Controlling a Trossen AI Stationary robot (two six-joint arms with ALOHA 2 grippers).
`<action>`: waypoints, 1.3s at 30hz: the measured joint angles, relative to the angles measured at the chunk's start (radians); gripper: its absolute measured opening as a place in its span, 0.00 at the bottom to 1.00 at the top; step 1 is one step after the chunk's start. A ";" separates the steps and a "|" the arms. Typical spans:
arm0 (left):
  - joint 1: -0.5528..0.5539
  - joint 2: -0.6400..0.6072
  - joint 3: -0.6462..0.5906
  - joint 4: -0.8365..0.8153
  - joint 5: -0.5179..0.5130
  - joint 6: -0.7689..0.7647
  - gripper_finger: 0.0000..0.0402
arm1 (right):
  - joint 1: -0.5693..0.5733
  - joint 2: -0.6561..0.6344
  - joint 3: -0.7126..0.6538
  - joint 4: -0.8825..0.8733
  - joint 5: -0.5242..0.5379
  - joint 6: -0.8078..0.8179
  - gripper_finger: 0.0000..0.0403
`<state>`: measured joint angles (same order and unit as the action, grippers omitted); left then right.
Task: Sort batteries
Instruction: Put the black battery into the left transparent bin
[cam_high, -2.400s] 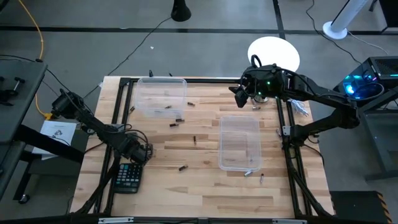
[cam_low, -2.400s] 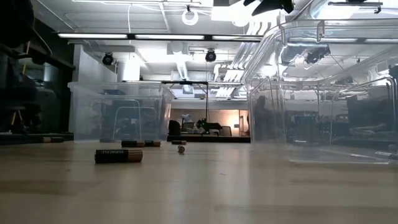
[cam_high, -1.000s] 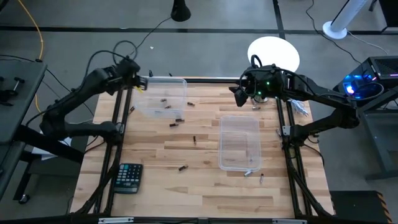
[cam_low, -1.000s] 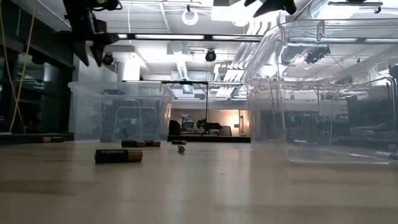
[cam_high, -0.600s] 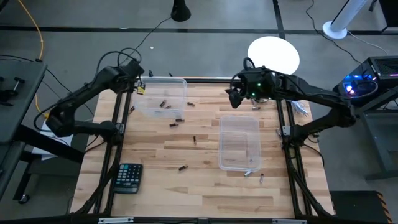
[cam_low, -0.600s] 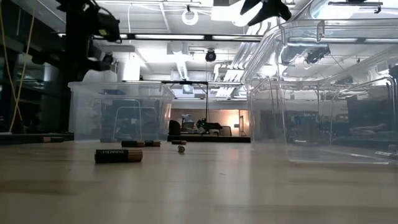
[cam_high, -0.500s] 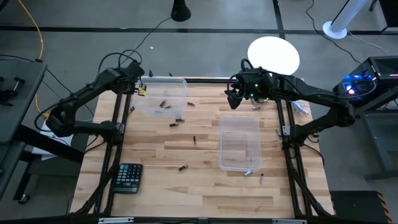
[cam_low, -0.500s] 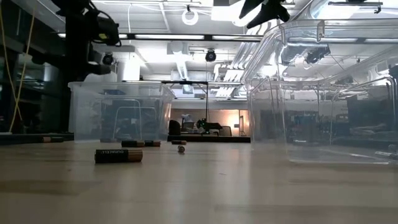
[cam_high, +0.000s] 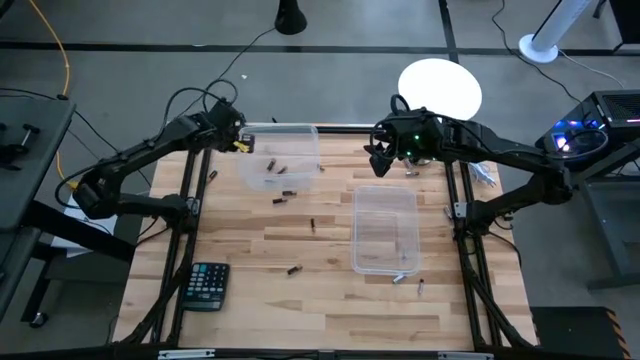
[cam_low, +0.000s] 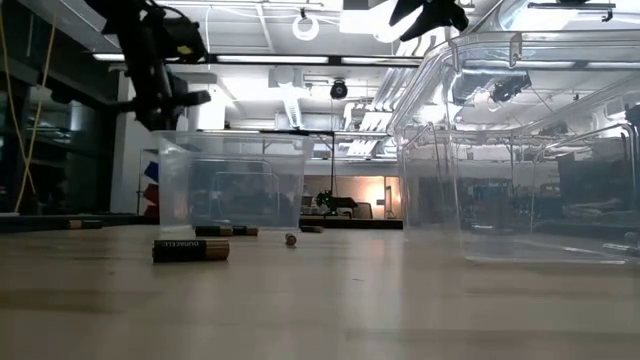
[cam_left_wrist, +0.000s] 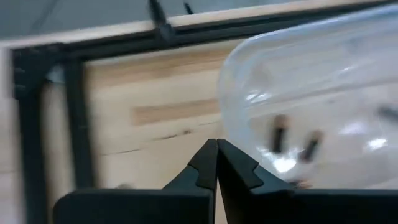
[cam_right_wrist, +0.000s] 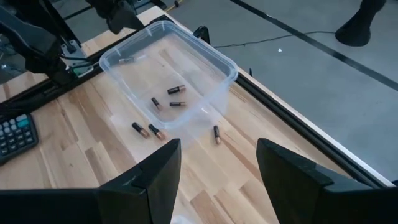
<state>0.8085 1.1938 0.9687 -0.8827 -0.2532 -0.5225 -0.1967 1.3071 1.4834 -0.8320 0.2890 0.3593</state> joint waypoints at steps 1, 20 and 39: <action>0.003 0.000 0.011 -0.039 -0.019 0.016 0.00 | 0.000 0.000 0.000 -0.001 0.000 -0.001 0.51; 0.153 0.098 -0.043 -0.227 -0.226 -0.036 0.00 | 0.000 0.000 0.000 -0.002 0.012 -0.025 0.51; 0.085 0.098 -0.291 0.034 -0.118 0.035 0.00 | 0.000 0.000 0.000 -0.040 0.012 -0.054 0.51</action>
<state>0.8940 1.2923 0.6777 -0.8489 -0.3714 -0.4877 -0.1967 1.3075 1.4834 -0.8719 0.3012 0.3053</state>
